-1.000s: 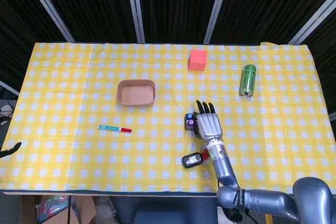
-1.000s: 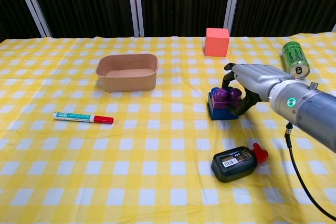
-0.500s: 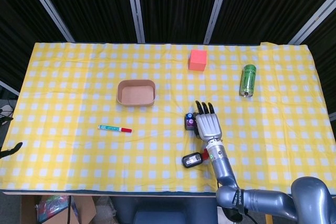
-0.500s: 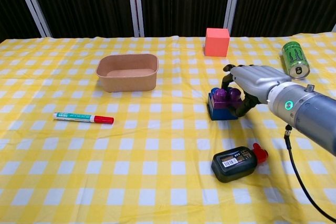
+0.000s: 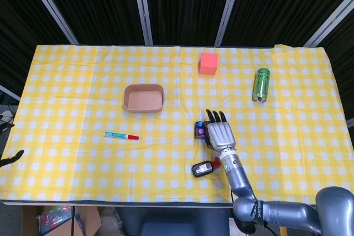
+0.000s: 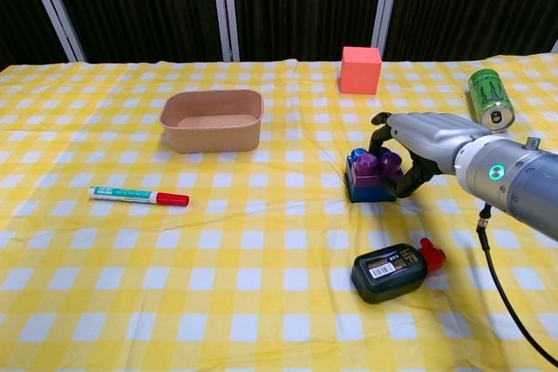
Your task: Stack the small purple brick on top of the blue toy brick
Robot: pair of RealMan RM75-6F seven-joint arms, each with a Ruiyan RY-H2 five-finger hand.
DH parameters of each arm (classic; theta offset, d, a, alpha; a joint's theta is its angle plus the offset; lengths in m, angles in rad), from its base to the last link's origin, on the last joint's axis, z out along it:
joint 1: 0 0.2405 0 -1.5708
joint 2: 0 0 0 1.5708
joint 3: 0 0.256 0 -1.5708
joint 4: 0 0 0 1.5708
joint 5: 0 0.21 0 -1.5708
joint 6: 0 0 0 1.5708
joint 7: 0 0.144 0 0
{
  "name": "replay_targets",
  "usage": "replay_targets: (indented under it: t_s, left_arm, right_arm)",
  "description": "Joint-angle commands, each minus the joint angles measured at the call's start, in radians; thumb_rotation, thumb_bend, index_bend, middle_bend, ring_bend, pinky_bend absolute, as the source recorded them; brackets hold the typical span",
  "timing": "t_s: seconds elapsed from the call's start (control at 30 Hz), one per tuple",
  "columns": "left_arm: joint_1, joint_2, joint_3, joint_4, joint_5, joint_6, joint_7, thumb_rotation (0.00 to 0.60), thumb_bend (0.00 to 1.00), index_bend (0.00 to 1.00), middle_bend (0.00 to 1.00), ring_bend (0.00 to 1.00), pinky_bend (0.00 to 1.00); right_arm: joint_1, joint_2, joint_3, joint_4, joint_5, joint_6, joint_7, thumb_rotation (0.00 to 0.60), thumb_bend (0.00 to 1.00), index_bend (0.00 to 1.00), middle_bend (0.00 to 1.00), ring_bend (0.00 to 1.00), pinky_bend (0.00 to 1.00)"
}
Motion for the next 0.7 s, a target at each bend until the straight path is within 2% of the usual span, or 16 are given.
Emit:
replay_targets:
  t_s: [0.03, 0.33, 0.7]
  left_arm:
    - [0.000, -0.001, 0.000, -0.001, 0.000, 0.000, 0.003, 0.600, 0.21, 0.27, 0.09, 0.00, 0.05]
    - [-0.002, 0.000, 0.001, -0.006, -0.007, -0.006, 0.013, 0.600, 0.21, 0.27, 0.09, 0.00, 0.05]
    - [-0.002, 0.003, 0.001, -0.010, -0.010, -0.008, 0.015, 0.600, 0.21, 0.27, 0.09, 0.00, 0.05]
  right_arm:
    - [-0.007, 0.018, 0.004, -0.017, -0.022, -0.001, 0.023, 0.600, 0.78, 0.25, 0.00, 0.00, 0.00]
    - [-0.013, 0.053, 0.017, -0.062, -0.053, 0.019, 0.045, 0.600, 0.78, 0.21, 0.00, 0.00, 0.00]
    - [-0.011, 0.095, 0.021, -0.121, -0.048, 0.033, 0.032, 0.600, 0.78, 0.00, 0.00, 0.00, 0.00]
